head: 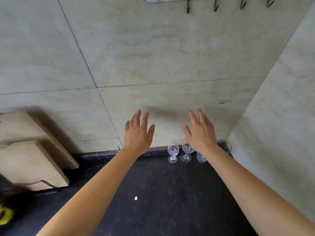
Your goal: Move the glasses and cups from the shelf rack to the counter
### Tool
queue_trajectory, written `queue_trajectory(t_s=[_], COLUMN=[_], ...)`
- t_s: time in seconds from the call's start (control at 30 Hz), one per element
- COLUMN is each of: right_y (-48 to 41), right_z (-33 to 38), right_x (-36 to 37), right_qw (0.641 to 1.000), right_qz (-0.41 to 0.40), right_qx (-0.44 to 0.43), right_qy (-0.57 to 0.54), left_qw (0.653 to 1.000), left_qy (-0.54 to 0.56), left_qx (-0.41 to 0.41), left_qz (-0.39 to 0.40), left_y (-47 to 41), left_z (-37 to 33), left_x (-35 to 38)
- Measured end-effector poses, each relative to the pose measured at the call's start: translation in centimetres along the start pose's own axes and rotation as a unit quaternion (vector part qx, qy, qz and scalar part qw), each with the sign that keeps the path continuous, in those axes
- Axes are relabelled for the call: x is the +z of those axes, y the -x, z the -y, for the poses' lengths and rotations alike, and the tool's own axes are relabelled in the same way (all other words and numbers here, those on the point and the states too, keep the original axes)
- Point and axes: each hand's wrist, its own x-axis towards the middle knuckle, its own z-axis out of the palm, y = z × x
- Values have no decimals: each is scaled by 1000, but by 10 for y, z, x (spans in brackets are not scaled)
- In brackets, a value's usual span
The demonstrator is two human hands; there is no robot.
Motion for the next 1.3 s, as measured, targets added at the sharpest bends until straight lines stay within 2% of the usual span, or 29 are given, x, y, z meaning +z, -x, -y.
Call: queue_trajectory(t_s=[0.13,0.27,0.37,0.5,0.73,0.9,0.97,1.1,1.3], right_y=[18,64,111,192,355,503,558,705,887], right_z=[37,89,144,239,400,509,544,634,740], right_x=[-51,-61,-45,-28,-40,-55,-56,-64,-95], right_qw=[993,968,943,903,792,690,658,586,509], right_qz=[-67,-115,-95,-27,11,21,22,20,36], right_qx=[-100,-222,-309,-409,-574,-670,-692,-754,-795], right_qy=[20,-34,-85,-131,-206,-272,-294,-297,-328], left_qw=[994,977,954,909,808,730,711,648,550], left_qy=[-94,-155,-194,-239,-270,-302,-310,-320,-339], left_qx=[-27,-112,-200,-316,-485,-565,-581,-639,-713], left_qz=[-52,-92,-114,-127,-198,-240,-246,-263,-272], left_y=[50,156,257,398,625,787,843,988,1148], left_z=[12,34,53,75,93,95,97,108,114], left_x=[-81,-136,-167,-209,-285,-330,-344,-380,-434])
